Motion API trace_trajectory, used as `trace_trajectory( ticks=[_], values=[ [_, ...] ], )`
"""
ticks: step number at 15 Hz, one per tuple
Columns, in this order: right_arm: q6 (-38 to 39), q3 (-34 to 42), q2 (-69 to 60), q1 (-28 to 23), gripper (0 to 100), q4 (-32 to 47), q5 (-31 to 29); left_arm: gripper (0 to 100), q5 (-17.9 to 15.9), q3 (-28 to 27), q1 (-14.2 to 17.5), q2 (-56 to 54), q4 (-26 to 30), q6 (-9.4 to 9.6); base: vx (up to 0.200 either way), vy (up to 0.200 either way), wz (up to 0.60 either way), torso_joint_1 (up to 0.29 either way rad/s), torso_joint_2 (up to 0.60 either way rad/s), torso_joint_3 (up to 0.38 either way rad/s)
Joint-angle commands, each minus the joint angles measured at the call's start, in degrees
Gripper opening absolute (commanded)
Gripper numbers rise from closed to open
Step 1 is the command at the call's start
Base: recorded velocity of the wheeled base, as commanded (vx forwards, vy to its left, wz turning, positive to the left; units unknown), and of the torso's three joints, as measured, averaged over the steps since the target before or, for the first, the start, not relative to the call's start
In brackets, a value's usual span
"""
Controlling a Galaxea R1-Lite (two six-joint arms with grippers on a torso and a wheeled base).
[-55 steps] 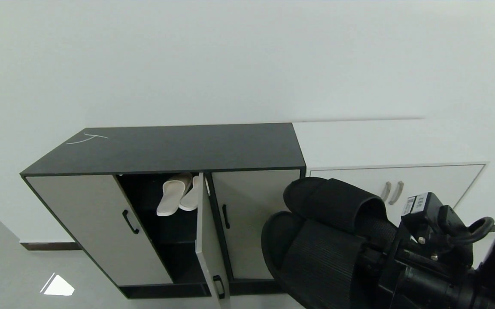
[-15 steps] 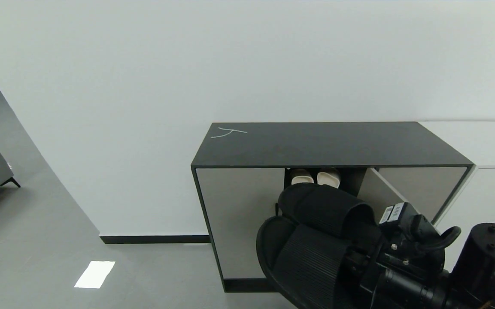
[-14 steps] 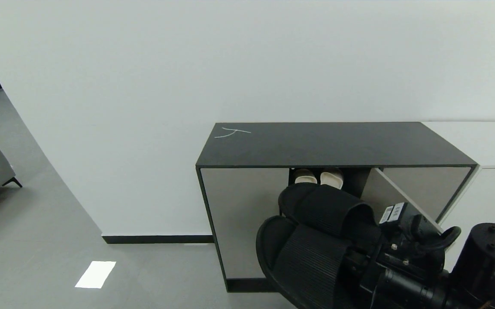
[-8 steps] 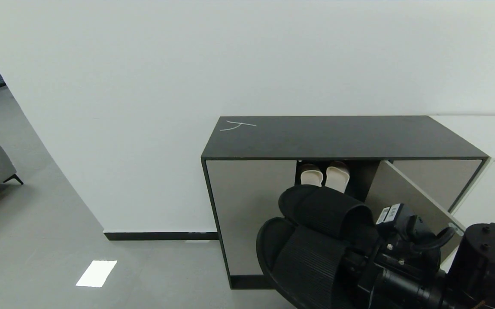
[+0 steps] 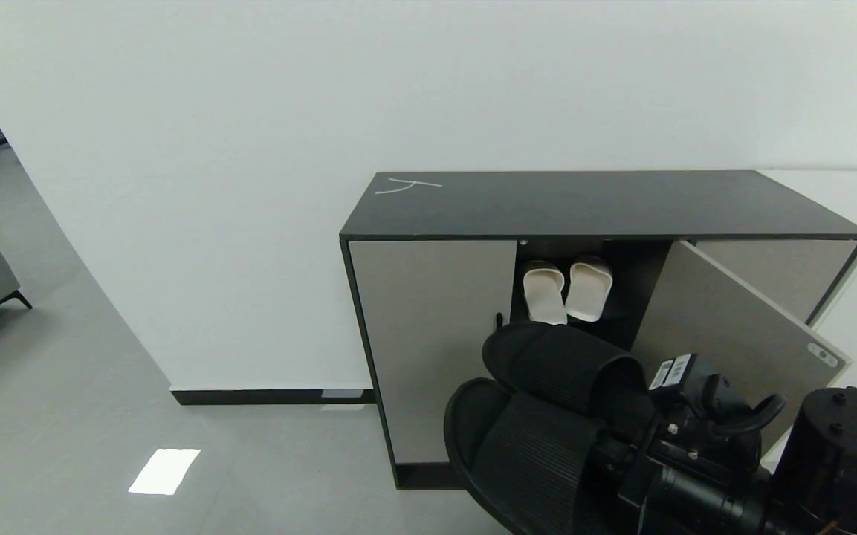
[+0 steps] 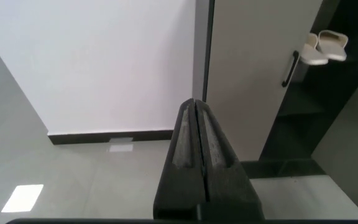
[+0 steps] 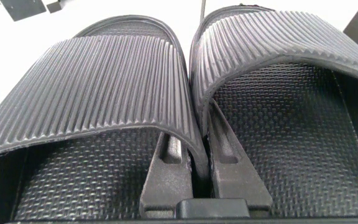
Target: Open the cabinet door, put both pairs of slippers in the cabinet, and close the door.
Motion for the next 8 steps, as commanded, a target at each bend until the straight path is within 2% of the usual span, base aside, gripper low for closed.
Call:
trace_trajectory(
  ticks=[1, 6, 8],
  values=[
    [0.0, 0.0, 0.0, 0.0, 0, 0.0, 0.0, 0, 0.0, -0.1, 0.0, 0.0, 0.0, -0.01, 0.0, 0.0, 0.0, -0.242, 0.53, 0.286],
    [0.0, 0.6, 0.6, -0.3, 0, -0.1, 0.1, 0, 0.0, 0.0, 0.0, 0.0, 0.0, -0.01, 0.0, 0.0, 0.0, -0.224, 0.51, 0.293],
    [0.0, 0.6, 0.7, -0.4, 0, -0.1, 0.1, 0, 0.0, -0.1, 0.0, 0.0, 0.0, -0.8, 0.0, 0.0, 0.0, -0.21, 0.5, 0.291]
  ],
)
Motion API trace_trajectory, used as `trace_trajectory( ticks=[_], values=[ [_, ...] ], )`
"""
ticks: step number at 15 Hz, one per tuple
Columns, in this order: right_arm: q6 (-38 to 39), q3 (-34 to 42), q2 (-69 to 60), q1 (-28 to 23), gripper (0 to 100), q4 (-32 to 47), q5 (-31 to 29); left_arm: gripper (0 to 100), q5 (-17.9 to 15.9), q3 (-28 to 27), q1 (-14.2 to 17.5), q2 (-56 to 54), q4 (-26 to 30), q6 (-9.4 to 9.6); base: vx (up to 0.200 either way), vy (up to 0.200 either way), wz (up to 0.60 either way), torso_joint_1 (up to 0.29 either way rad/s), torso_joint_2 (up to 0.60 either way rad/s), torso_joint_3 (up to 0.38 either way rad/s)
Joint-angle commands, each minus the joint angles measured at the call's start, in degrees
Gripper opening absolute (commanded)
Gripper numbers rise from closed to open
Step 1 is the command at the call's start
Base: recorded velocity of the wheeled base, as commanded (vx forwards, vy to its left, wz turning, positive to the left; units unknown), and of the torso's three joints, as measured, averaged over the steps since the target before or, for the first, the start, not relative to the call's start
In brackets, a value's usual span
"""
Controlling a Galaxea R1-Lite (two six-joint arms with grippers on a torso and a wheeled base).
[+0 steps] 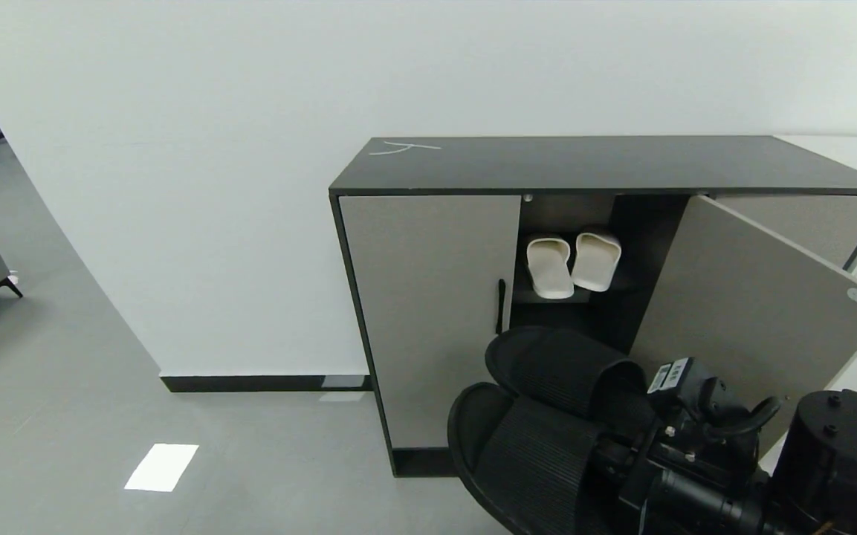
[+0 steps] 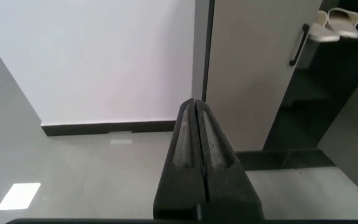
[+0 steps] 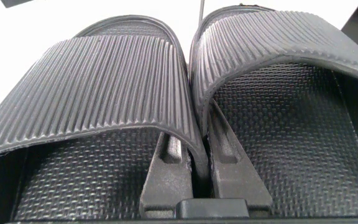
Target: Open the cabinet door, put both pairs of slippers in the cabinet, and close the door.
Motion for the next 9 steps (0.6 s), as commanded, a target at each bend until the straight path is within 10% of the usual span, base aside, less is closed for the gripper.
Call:
trace_trajectory(
  ticks=[1, 9],
  values=[
    [0.0, 0.0, 0.2, 0.1, 0, 0.0, 0.0, 0, 0.0, 0.0, 0.0, 0.0, 0.0, 0.02, 0.0, 0.0, 0.0, -0.203, 0.5, 0.29],
    [0.4, 0.5, 2.3, 0.1, 0, -0.1, 0.1, 0, 0.0, 0.0, 0.0, 0.0, 0.0, 0.02, 0.0, 0.0, 0.0, -0.182, 0.47, 0.292]
  ],
)
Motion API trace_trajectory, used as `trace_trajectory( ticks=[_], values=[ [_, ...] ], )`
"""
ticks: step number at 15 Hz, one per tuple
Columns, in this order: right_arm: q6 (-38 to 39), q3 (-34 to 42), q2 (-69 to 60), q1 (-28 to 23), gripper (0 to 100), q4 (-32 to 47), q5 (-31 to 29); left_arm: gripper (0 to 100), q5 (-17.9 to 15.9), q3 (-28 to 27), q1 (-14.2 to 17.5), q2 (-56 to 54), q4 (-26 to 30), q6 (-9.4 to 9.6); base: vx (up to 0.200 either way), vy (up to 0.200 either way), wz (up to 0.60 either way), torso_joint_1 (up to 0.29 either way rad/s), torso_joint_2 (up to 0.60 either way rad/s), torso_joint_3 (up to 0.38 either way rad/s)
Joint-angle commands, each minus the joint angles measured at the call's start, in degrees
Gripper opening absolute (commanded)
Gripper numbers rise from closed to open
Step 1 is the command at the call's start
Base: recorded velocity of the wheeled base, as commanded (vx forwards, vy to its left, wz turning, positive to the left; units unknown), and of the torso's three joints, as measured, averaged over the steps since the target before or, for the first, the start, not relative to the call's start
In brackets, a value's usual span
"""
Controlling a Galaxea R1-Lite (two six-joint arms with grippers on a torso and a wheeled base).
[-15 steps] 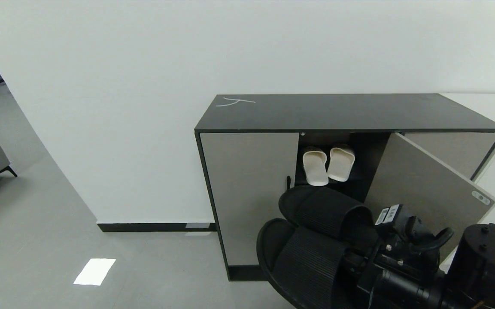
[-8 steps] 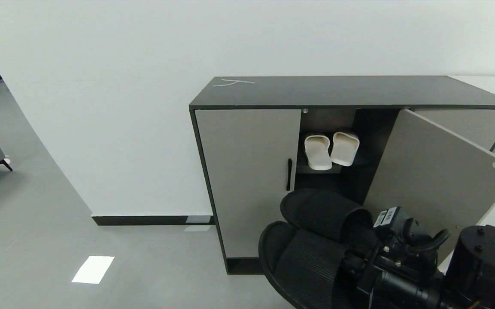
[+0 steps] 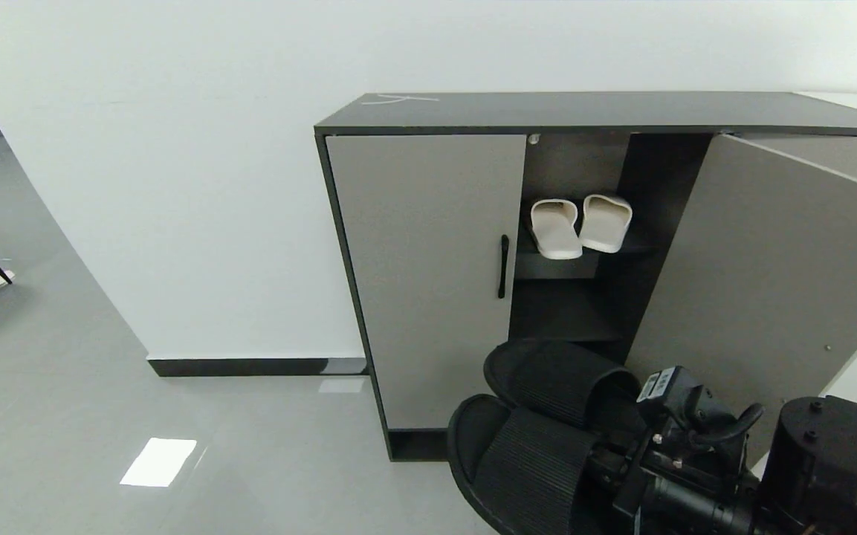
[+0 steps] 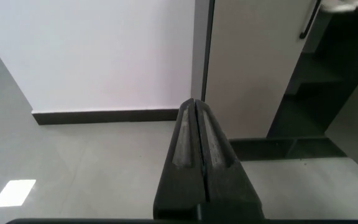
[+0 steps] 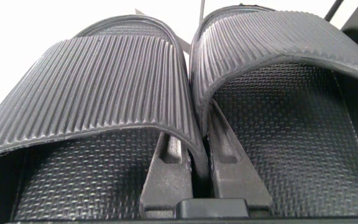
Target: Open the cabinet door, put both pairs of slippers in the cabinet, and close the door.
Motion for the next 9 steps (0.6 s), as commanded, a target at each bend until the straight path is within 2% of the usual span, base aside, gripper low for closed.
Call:
trace_trajectory(
  ticks=[1, 6, 9],
  values=[
    [0.0, 0.0, 0.8, 0.0, 0, 0.0, 0.0, 0, 0.0, 0.0, 0.0, 0.0, 0.0, -0.01, 0.0, 0.0, 0.0, -0.154, 0.46, 0.305],
    [0.1, 0.1, 1.1, -0.3, 0, 0.0, 0.0, 0, 0.0, 0.0, 0.0, 0.0, 0.0, -0.01, 0.0, 0.0, 0.0, -0.119, 0.42, 0.293],
    [0.2, 3.5, 2.1, -1.8, 0, -2.1, -0.4, 0, 0.0, 0.0, 0.0, 0.0, 0.0, -0.01, 0.0, 0.0, 0.0, -0.023, 0.1, 0.063]
  ],
)
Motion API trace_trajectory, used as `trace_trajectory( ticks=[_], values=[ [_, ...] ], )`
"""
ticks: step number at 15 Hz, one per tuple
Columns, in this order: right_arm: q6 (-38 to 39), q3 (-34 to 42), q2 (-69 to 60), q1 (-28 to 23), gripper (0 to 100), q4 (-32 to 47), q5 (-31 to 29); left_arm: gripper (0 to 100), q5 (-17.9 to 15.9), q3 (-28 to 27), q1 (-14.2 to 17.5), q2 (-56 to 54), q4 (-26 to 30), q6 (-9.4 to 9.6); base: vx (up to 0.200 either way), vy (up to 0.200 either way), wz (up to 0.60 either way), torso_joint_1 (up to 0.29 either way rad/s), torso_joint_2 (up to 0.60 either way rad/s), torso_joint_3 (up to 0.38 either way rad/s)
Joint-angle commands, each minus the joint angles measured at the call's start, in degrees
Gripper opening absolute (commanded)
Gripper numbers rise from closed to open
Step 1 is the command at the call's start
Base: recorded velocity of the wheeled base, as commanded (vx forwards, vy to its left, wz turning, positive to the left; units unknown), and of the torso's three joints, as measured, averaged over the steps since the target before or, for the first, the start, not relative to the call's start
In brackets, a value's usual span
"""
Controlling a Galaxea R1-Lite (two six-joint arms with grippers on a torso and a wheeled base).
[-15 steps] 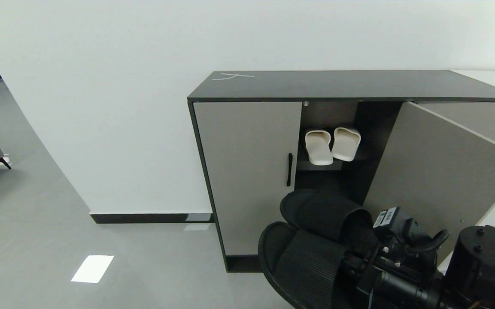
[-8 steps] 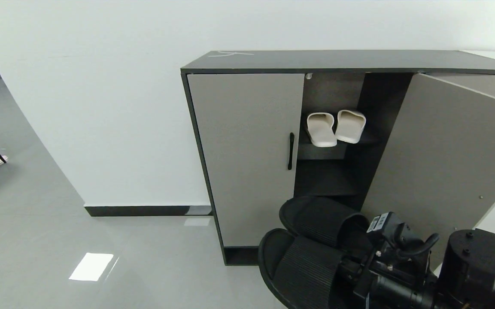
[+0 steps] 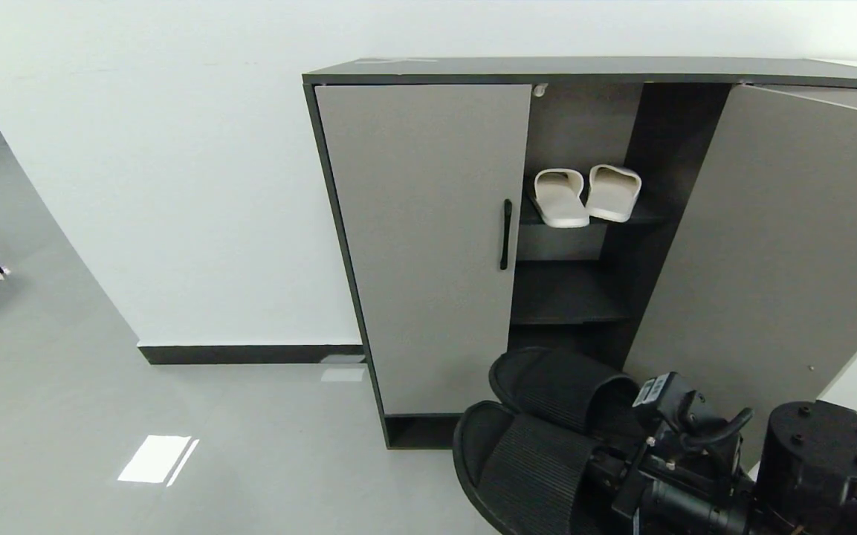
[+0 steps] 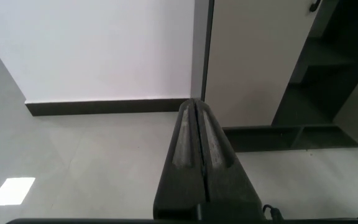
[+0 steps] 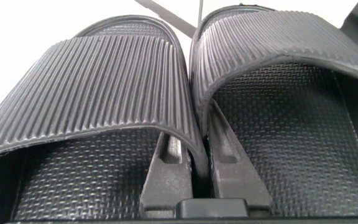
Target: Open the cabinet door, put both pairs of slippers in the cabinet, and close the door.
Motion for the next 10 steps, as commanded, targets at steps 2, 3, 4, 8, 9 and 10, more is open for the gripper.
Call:
trace_trajectory(
  ticks=[2, 3, 4, 8, 9, 10],
  values=[
    [0.6, 9.1, 3.4, -2.3, 0, -10.2, -6.1, 0, 0.0, 0.0, 0.0, 0.0, 0.0, -0.01, 0.0, 0.0, 0.0, 0.0, 0.0, 0.0],
    [2.0, 11.9, 5.9, -2.9, 0, -12.2, -11.8, 0, 0.0, 0.0, 0.0, 0.0, 0.0, -0.01, 0.0, 0.0, 0.0, 0.0, 0.0, 0.0],
    [3.8, 11.5, 5.9, -3.2, 0, -12.2, -17.6, 0, 0.0, 0.0, 0.0, 0.0, 0.0, -0.01, 0.0, 0.0, 0.0, 0.0, 0.0, 0.0],
    [19.6, 8.5, 14.0, -6.1, 0, -12.2, -41.7, 0, 0.0, 0.0, 0.0, 0.0, 0.0, 0.08, 0.0, 0.0, 0.0, 0.0, 0.0, 0.0],
    [19.6, 8.5, 13.9, -6.1, 0, -12.2, -41.7, 0, 0.0, 0.0, 0.0, 0.0, 0.0, -0.01, 0.0, 0.0, 0.0, 0.0, 0.0, 0.0],
    [19.6, 8.3, 13.8, -6.2, 0, -12.2, -41.7, 0, 0.0, 0.0, 0.0, 0.0, 0.0, -0.01, 0.0, 0.2, 0.0, 0.002, 0.0, -0.002]
  ],
)
